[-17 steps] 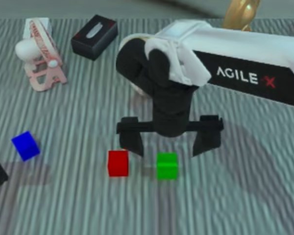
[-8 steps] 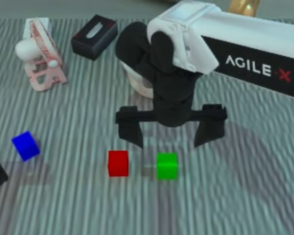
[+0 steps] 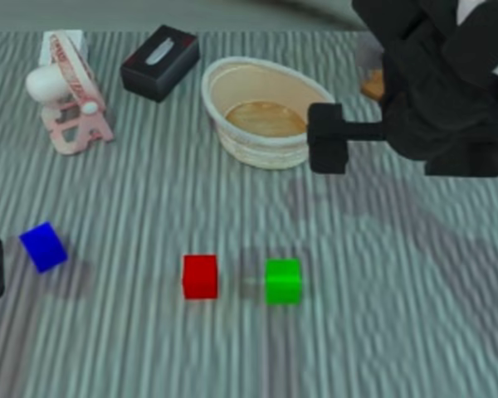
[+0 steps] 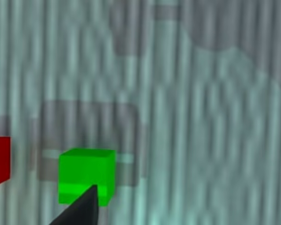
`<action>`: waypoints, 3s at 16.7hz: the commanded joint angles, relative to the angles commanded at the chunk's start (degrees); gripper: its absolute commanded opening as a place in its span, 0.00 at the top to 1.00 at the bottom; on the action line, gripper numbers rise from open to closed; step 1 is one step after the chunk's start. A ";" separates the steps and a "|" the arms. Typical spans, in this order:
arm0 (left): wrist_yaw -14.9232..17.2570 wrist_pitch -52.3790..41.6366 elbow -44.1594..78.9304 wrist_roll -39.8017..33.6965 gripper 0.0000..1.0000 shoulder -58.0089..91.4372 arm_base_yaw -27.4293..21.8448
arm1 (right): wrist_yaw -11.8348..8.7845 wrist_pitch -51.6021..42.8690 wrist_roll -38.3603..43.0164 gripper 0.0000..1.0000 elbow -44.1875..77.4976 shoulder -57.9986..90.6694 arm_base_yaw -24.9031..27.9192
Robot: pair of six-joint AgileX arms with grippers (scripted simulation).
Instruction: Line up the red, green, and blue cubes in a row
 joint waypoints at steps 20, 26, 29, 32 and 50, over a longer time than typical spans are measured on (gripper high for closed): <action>-0.23 -46.09 57.70 38.43 0.00 84.00 -4.20 | -6.20 56.51 -32.74 0.00 -83.11 -95.07 -33.44; -0.19 -47.02 59.23 39.32 0.00 85.65 -4.31 | -7.02 58.24 -33.16 0.00 -84.76 -96.63 -34.06; -0.20 -46.16 58.88 39.47 0.00 86.29 -4.08 | -7.02 58.24 -33.16 0.00 -84.76 -96.63 -34.06; -0.18 -41.07 55.91 39.52 0.00 88.28 -4.17 | -7.02 58.24 -33.16 0.00 -84.76 -96.63 -34.06; -0.15 -29.92 49.38 39.54 0.60 92.90 -4.20 | -7.02 58.24 -33.16 0.00 -84.76 -96.63 -34.06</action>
